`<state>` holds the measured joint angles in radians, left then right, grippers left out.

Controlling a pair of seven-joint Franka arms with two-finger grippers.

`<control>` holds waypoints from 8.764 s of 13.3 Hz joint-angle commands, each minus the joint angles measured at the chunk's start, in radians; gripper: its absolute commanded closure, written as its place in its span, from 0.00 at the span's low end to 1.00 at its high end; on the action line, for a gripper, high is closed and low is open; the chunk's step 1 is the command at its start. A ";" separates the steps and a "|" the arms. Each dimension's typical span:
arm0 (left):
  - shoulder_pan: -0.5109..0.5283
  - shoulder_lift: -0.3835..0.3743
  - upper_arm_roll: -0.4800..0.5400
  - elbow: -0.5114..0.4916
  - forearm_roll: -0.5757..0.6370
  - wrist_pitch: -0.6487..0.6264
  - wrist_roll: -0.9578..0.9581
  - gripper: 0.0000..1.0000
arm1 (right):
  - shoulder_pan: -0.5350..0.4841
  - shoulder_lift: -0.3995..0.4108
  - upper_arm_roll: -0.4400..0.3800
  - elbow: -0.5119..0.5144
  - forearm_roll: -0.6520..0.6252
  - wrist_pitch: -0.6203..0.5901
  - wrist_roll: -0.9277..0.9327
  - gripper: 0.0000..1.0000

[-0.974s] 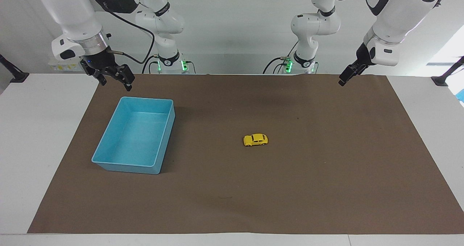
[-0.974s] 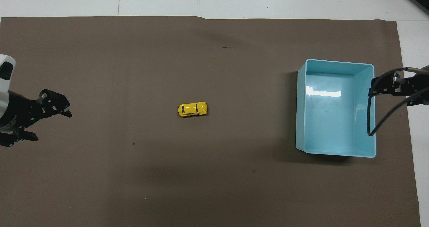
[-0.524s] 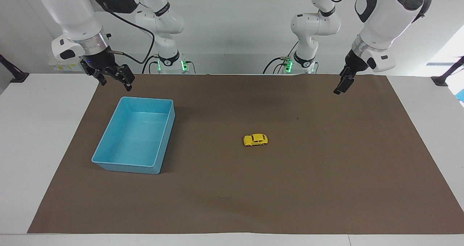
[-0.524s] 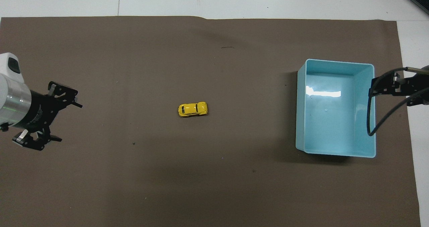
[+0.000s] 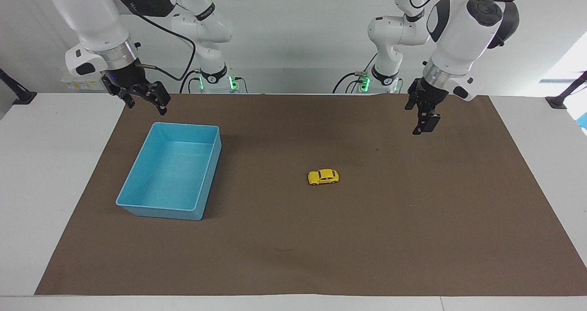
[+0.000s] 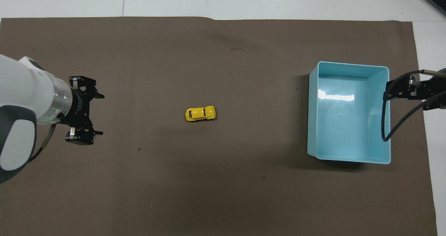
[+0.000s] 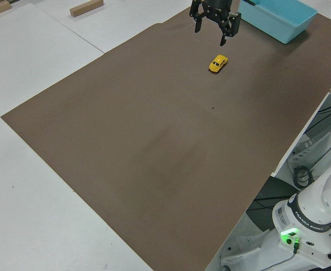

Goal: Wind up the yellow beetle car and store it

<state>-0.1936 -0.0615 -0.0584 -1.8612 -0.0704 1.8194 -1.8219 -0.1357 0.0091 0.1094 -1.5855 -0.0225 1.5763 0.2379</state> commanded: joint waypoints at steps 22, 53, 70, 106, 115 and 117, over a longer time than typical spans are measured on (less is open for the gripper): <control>-0.339 0.423 0.014 -0.021 -0.022 0.616 -0.622 0.00 | -0.010 0.000 0.006 0.004 0.015 -0.007 -0.028 0.00; -0.168 0.402 0.017 -0.196 -0.022 0.636 -0.243 0.89 | -0.009 -0.001 0.010 0.004 0.015 -0.007 -0.035 0.00; -0.185 0.370 0.012 0.045 -0.020 0.380 -0.255 0.00 | -0.009 -0.032 0.009 -0.045 0.013 -0.004 -0.002 0.00; 0.095 0.144 0.026 0.042 -0.008 0.058 1.405 0.00 | 0.303 0.325 0.009 -0.275 -0.345 0.648 1.773 0.00; 0.141 0.062 0.025 0.074 0.078 -0.041 1.819 0.00 | 0.300 0.451 0.009 -0.241 -0.398 0.748 1.779 0.00; 0.138 0.048 0.019 0.120 0.083 -0.107 1.827 0.00 | 0.303 0.453 0.010 -0.248 -0.448 0.748 1.772 0.71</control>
<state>-0.0527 0.0126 -0.0335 -1.7715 -0.0141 1.7783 -0.0157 0.1738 0.4483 0.1091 -1.8408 -0.4180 2.3082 1.9976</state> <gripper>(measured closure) 0.000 0.075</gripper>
